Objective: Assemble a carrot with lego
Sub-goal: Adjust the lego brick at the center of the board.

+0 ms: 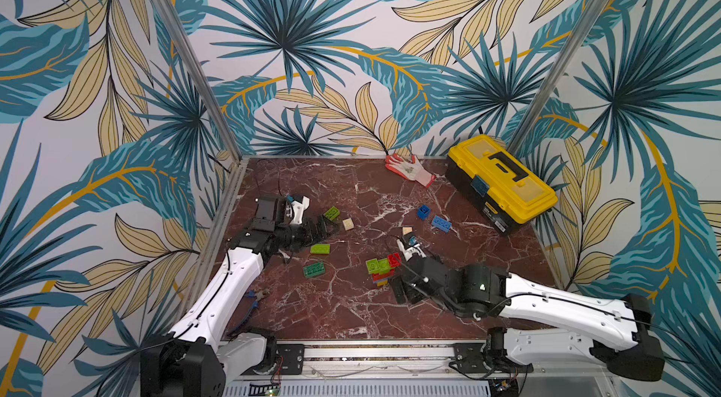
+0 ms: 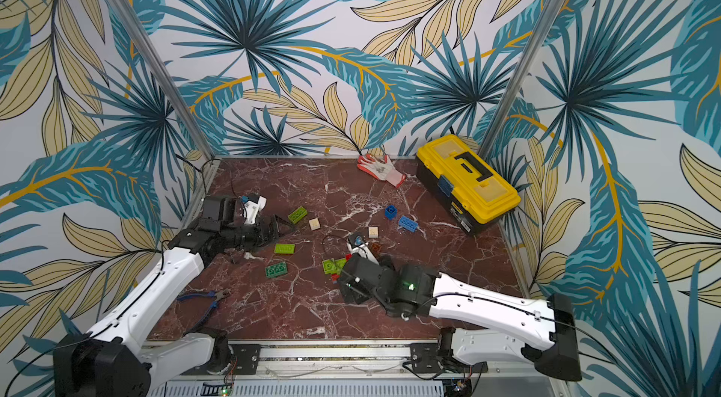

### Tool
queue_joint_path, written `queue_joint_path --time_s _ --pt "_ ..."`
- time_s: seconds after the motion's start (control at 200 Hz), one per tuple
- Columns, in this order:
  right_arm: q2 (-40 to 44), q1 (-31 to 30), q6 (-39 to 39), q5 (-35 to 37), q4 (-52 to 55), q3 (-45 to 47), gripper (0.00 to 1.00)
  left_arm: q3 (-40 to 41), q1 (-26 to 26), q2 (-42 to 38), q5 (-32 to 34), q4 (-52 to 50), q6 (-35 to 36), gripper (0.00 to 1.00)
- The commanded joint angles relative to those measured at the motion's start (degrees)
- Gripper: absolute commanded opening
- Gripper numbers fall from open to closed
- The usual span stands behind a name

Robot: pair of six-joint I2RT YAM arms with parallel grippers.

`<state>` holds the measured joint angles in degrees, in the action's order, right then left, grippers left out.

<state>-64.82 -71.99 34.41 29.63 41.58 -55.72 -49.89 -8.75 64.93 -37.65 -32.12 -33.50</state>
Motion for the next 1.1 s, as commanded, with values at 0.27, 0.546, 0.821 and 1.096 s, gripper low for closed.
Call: queue_joint_path --time_s 0.27,0.546,0.821,1.096 --pt "-9.4 -17.8 8.0 36.0 -38.1 20.5 0.99 -3.4 1.5 6.2 -1.3 -0.9 1.4 0.99" --pt "-11.0 -15.0 2.6 36.2 -59.6 32.3 0.98 -3.8 4.8 7.4 -0.8 -0.9 2.9 0.99" --pt "-14.1 -13.0 -4.7 29.4 -70.6 34.7 0.96 -4.1 6.6 9.1 -1.6 -0.9 3.1 0.99" --pt "-19.4 -11.1 -7.7 26.3 -76.7 34.2 0.95 -3.5 7.1 8.7 -1.9 -0.9 3.2 1.00"
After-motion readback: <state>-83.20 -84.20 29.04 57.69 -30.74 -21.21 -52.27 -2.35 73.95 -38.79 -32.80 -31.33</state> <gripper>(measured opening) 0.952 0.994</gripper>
